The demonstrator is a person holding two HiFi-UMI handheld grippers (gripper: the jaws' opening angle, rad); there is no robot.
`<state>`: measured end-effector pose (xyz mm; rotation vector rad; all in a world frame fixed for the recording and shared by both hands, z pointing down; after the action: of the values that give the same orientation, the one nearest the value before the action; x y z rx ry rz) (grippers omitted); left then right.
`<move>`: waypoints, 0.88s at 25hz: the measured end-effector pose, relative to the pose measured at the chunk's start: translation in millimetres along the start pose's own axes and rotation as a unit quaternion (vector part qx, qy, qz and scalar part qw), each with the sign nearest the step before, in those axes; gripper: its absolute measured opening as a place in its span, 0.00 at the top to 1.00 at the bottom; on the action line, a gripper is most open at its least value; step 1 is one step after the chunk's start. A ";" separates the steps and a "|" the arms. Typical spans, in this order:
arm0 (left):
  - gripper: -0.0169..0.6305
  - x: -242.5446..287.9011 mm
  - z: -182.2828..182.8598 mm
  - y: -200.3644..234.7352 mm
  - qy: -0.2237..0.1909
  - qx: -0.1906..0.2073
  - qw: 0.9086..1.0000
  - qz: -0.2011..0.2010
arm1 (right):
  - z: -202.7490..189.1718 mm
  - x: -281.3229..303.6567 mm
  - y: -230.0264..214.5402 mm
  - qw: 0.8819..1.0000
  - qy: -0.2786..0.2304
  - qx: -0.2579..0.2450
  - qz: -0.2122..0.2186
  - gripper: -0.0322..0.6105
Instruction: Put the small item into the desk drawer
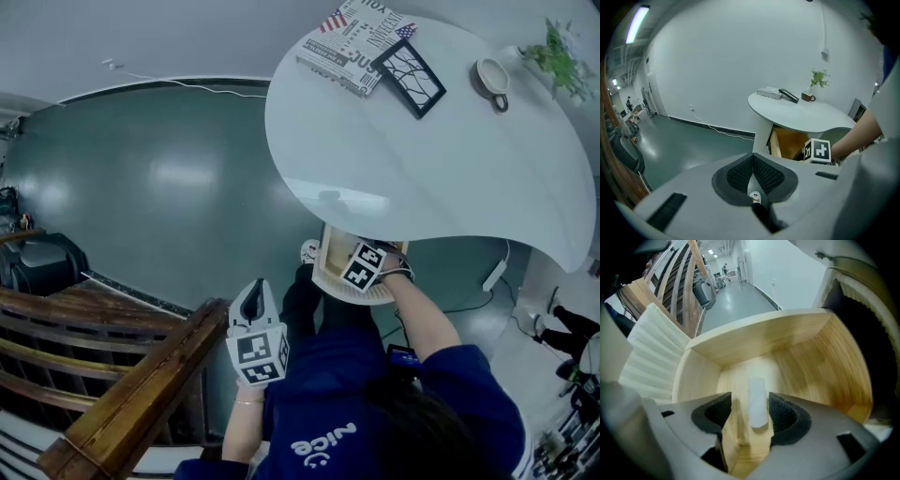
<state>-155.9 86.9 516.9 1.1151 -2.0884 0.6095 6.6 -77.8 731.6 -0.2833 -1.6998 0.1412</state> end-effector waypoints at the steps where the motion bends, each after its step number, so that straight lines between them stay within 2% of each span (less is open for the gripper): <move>1: 0.97 0.4 1.4 -1.0 -0.002 -0.002 1.000 -0.002 | 0.1 -4.9 1.2 1.000 -0.006 0.004 -0.002 0.55; 7: 0.97 0.6 13.7 -10.5 -0.020 -0.002 1.000 -0.020 | 1.8 -34.0 12.5 0.999 -0.035 0.006 -0.014 0.55; 15: 0.97 0.4 28.4 -25.4 -0.038 0.017 0.998 -0.051 | 3.6 -69.2 29.5 0.996 -0.080 0.011 -0.024 0.55; 22: 0.97 0.6 49.0 -35.5 -0.058 0.032 0.995 -0.074 | 3.9 -109.4 38.6 0.989 -0.136 0.054 -0.036 0.55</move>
<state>-143.0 35.3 488.1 1.3569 -2.0739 0.5552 20.7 -69.7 616.6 -0.1247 -1.9631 0.2258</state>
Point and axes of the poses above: the fingertips, and each gripper's own axes: x forward along the fingers, y to its left, z out of its top, the point moved 7 cm from there along -x, backward along the fingers, and after that the axes turned 11 degrees about z, right-handed, at the moved point
